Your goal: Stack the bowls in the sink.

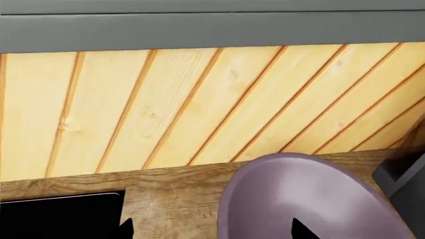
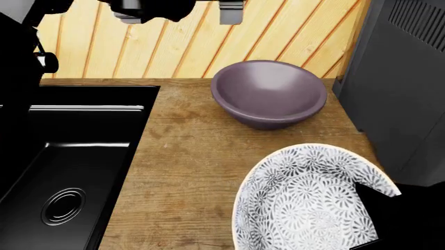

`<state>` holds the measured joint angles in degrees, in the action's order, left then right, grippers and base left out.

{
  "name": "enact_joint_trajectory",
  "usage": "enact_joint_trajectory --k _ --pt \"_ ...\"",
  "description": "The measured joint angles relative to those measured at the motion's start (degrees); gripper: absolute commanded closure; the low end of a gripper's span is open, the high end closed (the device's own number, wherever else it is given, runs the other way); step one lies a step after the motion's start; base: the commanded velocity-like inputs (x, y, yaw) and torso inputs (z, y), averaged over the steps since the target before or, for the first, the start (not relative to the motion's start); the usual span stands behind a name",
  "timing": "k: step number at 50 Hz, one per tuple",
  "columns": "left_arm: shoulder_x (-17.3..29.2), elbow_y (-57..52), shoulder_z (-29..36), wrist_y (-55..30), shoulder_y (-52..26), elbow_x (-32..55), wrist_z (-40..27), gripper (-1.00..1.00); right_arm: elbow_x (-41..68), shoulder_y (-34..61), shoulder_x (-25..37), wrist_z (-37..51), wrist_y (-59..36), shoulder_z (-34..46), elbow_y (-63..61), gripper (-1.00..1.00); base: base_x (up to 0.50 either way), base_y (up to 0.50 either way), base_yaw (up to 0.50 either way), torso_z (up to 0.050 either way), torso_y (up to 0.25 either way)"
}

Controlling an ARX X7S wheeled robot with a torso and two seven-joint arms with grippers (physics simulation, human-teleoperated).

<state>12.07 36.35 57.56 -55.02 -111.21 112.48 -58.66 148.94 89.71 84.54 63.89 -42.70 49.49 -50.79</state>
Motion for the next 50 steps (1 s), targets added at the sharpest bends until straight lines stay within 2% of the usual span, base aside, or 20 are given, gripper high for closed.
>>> enact_joint_trajectory --k 10,33,50 --pt "-0.6 1.7 -1.1 -0.2 3.1 5.2 -3.1 -1.0 1.3 0.3 0.7 0.4 -0.4 -1.0 -0.1 1.0 0.0 0.0 0.0 0.0 0.0" --pt "-3.7 6.7 -0.7 -3.8 6.8 12.3 -3.5 -1.0 0.0 -1.2 1.2 -1.1 0.1 -1.2 -0.3 1.0 0.0 0.0 0.0 0.0 0.0" --pt "-5.4 9.9 -0.1 -1.1 8.7 11.8 -1.5 -1.0 -1.7 -2.6 1.4 -2.7 1.0 -1.0 -0.7 1.0 0.0 0.0 0.0 0.0 0.0"
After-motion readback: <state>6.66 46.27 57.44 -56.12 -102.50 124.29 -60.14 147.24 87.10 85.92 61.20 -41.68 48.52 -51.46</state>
